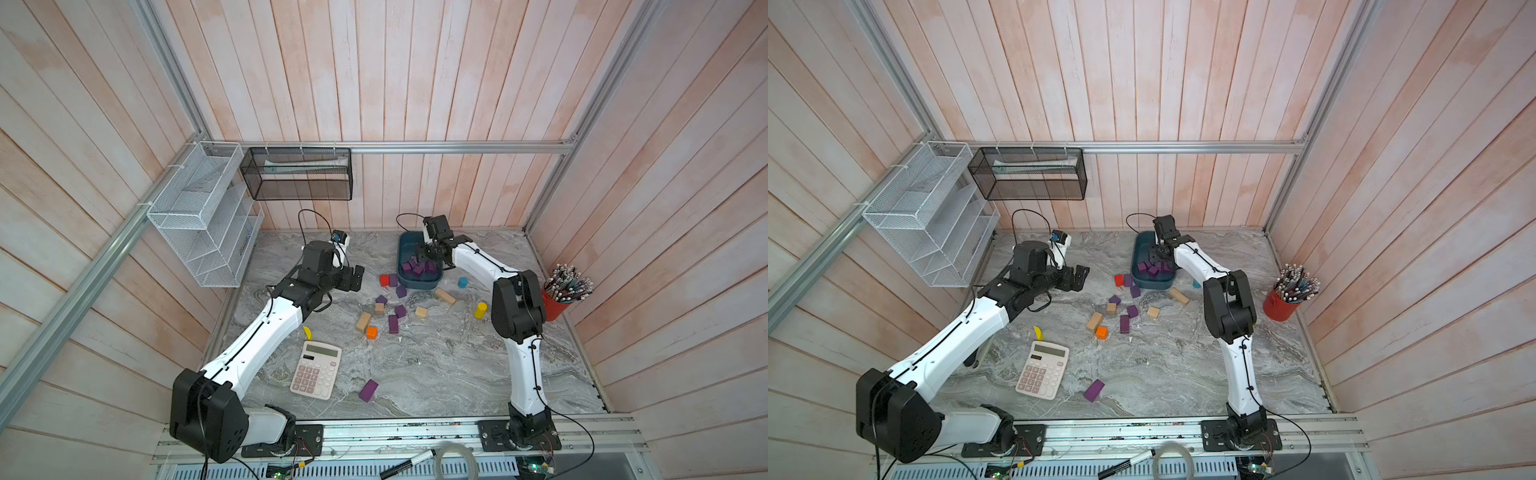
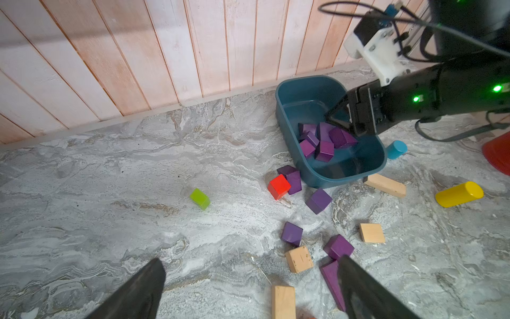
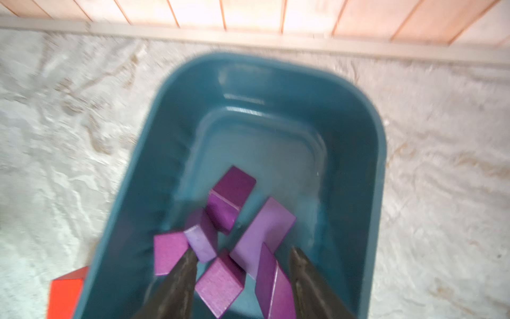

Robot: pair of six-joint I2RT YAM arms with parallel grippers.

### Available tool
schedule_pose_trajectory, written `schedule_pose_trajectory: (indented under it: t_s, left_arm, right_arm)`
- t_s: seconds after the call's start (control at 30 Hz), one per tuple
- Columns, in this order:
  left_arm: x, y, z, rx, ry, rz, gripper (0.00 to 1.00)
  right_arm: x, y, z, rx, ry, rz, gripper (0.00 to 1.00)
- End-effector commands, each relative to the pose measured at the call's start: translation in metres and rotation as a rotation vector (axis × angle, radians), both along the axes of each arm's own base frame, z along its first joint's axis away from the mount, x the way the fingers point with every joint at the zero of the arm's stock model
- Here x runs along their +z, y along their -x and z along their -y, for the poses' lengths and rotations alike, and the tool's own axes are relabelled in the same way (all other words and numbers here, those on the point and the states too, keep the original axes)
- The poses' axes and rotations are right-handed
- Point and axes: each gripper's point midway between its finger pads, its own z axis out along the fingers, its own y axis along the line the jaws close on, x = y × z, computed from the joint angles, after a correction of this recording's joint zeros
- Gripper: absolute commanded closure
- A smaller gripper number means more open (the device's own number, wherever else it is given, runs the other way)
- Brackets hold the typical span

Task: Pick purple bricks into the storage bin
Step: Place the building block in the storage box.

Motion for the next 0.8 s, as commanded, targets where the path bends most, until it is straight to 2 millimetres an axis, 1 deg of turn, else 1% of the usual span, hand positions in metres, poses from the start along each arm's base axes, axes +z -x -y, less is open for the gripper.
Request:
schedule_pose_trajectory:
  t_s: [0.0, 0.03, 0.17, 0.23, 0.3, 0.4, 0.47, 0.57, 0.67, 0.77]
  left_arm:
    - [-0.004, -0.005, -0.009, 0.036, -0.025, 0.014, 0.01]
    - [-0.005, -0.006, -0.011, 0.045, -0.030, 0.015, 0.00]
    - [-0.005, -0.007, -0.015, 0.060, -0.032, 0.017, 0.00]
    - [-0.005, -0.009, -0.017, 0.075, -0.033, 0.014, 0.00]
    - [-0.007, -0.011, -0.021, 0.092, -0.038, 0.009, 0.00]
    - [-0.009, -0.014, -0.025, 0.120, -0.034, -0.004, 0.00]
    - [-0.010, -0.015, -0.028, 0.131, -0.033, -0.012, 0.00]
    - [-0.009, -0.017, -0.033, 0.150, -0.043, -0.012, 0.00]
    - [-0.007, -0.018, -0.037, 0.164, -0.047, -0.005, 0.00]
    - [-0.005, -0.018, -0.039, 0.167, -0.042, 0.001, 0.00]
  right_arm:
    - [0.046, 0.004, -0.003, 0.028, -0.047, 0.047, 0.38]
    - [0.054, 0.006, -0.003, 0.031, -0.054, 0.059, 0.35]
    - [0.084, 0.015, 0.001, 0.033, -0.083, 0.118, 0.27]
    - [0.096, 0.024, 0.002, 0.038, -0.102, 0.143, 0.23]
    - [0.108, 0.033, 0.005, 0.036, -0.115, 0.168, 0.20]
    - [0.118, 0.048, 0.011, 0.027, -0.130, 0.194, 0.16]
    - [0.123, 0.059, 0.012, 0.025, -0.134, 0.207, 0.12]
    - [0.129, 0.077, 0.011, 0.028, -0.128, 0.222, 0.11]
    - [0.129, 0.095, 0.009, 0.031, -0.101, 0.228, 0.11]
    - [0.127, 0.115, 0.003, 0.055, -0.098, 0.227, 0.14]
